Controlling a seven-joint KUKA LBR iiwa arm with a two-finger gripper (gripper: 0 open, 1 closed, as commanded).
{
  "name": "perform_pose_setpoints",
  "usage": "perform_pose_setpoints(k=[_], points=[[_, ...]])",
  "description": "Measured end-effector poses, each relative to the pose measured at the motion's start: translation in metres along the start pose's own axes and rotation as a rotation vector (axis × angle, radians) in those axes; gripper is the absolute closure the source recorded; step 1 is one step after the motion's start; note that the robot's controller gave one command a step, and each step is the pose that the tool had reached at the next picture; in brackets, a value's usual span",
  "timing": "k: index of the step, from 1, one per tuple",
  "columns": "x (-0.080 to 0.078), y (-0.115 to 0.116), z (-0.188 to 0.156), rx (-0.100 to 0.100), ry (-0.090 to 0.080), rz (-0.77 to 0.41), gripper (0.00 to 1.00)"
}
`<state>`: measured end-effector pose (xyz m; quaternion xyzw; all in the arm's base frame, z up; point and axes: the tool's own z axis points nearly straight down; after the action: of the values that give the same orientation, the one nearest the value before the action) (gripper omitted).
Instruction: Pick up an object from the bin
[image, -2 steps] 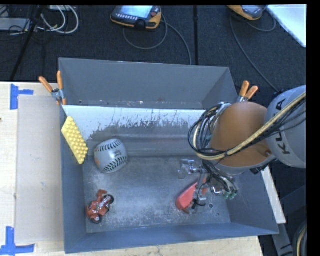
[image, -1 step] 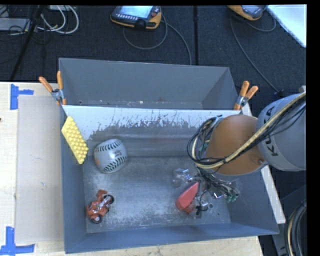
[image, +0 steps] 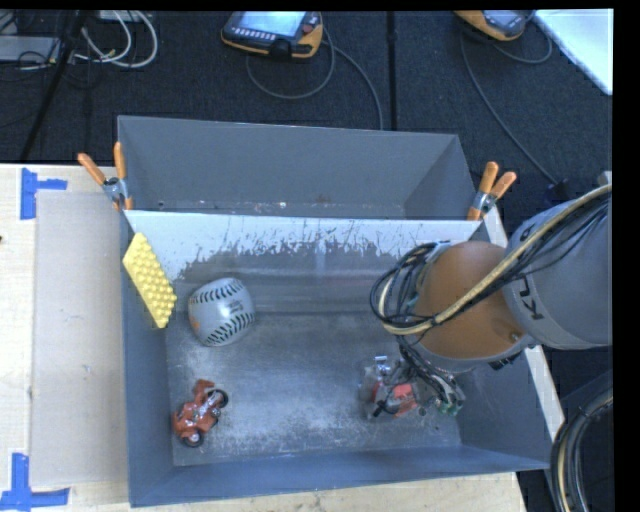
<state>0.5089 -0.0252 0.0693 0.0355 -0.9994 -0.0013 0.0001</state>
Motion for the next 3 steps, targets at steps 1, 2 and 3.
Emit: perform_pose_setpoints(k=[1,2,3], points=[[0.0,0.0,0.0,0.0,0.0,0.0,1.0],[0.003,0.006,-0.033,-0.001,0.008,0.005,1.0],[-0.005,-0.005,-0.071,-0.001,0.001,-0.045,1.0]])
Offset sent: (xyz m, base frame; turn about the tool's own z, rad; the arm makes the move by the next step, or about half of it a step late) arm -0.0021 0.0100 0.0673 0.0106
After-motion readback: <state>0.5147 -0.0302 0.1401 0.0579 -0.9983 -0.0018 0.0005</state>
